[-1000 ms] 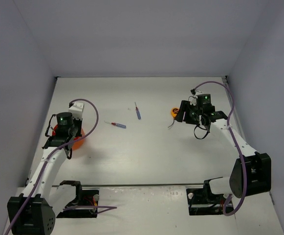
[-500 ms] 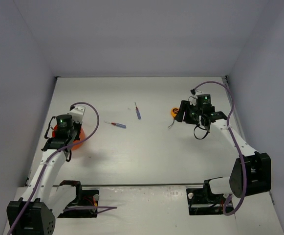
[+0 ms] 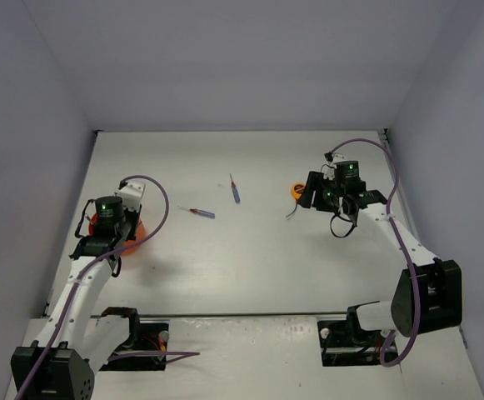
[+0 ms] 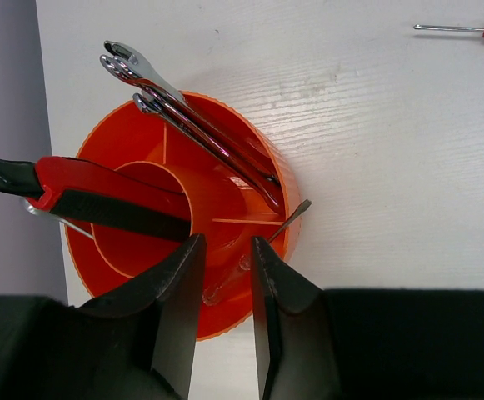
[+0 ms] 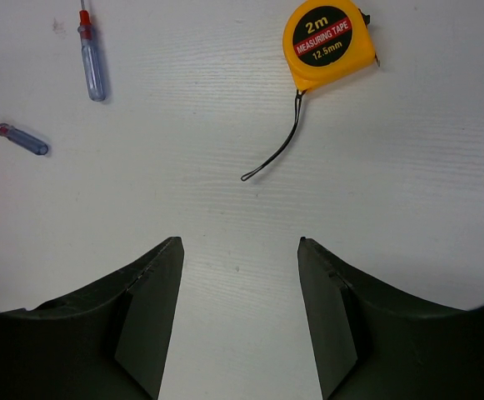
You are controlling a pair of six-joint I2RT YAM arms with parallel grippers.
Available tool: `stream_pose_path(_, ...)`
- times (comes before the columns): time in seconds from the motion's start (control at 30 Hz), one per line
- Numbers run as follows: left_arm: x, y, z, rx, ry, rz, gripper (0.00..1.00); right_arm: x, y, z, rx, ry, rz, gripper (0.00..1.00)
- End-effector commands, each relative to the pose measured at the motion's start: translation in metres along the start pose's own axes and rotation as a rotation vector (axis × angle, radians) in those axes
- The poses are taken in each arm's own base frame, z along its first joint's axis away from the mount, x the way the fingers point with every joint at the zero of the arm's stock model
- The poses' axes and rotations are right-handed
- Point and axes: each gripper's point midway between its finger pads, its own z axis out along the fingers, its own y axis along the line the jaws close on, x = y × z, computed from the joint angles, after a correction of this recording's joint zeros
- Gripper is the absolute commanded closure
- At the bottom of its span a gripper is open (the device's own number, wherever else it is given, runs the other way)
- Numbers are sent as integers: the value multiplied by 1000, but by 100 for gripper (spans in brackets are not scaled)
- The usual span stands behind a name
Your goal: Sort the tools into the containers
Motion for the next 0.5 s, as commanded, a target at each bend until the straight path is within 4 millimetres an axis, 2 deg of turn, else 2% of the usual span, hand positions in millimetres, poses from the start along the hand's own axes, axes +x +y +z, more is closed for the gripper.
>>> stream_pose_path(0.0, -27, 12, -11, -37, -93, -26, 74, -19, 17, -7, -52, -70, -42, 46)
stream_pose_path(0.1, -47, 14, -18, -34, -150, -63, 73, -21, 26, -6, -68, -68, -74, 46)
stream_pose_path(0.17, -74, 13, -27, -14, -221, -115, 73, -21, 37, -3, -92, -60, -105, 46)
stream_pose_path(0.27, -109, 16, -34, -6, -306, -275, 73, -21, 56, 6, -113, -37, -152, 46)
stream_pose_path(0.3, -110, 14, -35, 1, -307, -326, 72, -25, 64, 4, -122, -49, -173, 46)
stream_pose_path(0.4, -130, 16, -35, 9, -254, -492, 59, -23, 93, 24, -135, -15, -239, 46)
stream_pose_path(0.47, -139, 10, -36, 54, -196, -490, 51, -39, 109, 33, -139, -33, -255, 46)
